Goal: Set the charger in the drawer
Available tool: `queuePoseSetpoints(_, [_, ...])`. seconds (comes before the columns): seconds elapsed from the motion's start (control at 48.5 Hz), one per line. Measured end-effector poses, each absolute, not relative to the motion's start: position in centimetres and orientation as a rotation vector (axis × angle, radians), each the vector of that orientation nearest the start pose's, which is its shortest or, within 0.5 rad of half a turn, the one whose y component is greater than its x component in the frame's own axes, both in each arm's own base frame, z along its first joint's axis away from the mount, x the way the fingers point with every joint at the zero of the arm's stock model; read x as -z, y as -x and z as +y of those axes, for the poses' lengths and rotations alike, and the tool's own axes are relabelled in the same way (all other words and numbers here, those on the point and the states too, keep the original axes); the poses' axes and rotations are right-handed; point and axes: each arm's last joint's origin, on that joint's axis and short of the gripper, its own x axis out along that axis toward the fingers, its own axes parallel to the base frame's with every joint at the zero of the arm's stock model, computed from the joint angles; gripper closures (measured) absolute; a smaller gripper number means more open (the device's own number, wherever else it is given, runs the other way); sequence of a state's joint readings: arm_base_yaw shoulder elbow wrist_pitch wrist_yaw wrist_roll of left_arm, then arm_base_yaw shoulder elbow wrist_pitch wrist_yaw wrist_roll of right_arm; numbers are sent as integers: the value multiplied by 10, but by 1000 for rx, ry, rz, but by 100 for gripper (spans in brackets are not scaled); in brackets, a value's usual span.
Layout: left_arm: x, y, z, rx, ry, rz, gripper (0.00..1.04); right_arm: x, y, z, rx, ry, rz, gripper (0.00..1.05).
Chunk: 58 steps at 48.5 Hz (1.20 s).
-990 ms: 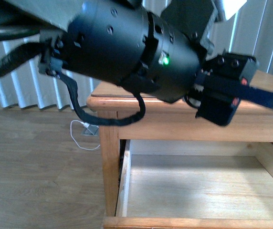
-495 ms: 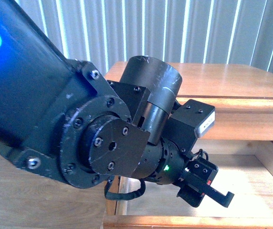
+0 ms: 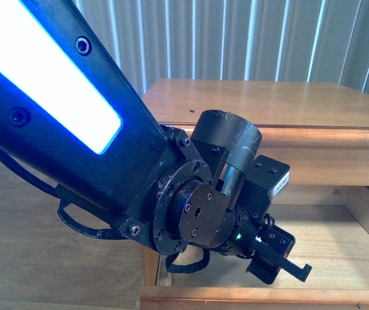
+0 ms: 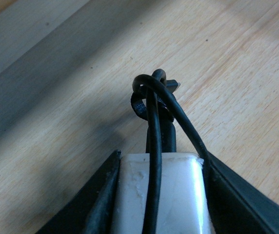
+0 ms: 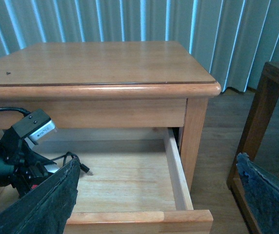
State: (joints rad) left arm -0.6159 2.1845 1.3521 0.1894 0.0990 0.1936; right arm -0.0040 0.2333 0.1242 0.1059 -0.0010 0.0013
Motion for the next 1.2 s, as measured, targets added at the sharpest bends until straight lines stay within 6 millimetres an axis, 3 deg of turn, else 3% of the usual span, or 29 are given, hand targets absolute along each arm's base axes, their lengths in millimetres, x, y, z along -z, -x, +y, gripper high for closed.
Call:
queuePoseSetpoints(0.351, [-135,-359,-262,741,-356,507,4,-197,-110,0,3,-1,3,9])
queuePoseSetpoints(0.516, [-161,-340,-249,724,-354,437,6,-197,-110,0,3,-1,3,9])
queuePoseSetpoints(0.681, [-202,-321,-226,609,-337,318,6,-197,-110,0,3,-1,3,9])
queuePoseSetpoints(0.784, [-229,-306,-198,495,-305,236,6,-197,-110,0,3,-1,3,9])
queuePoseSetpoints(0.949, [-257,-278,-155,352,-238,144,6,-197,-110,0,3,-1,3,9])
queuePoseSetpoints(1.073, [-270,-255,-126,254,-168,94,6,-197,-110,0,3,-1,3,9])
queuePoseSetpoints(1.196, [-267,-229,-93,128,-81,83,6,-197,-110,0,3,-1,3,9])
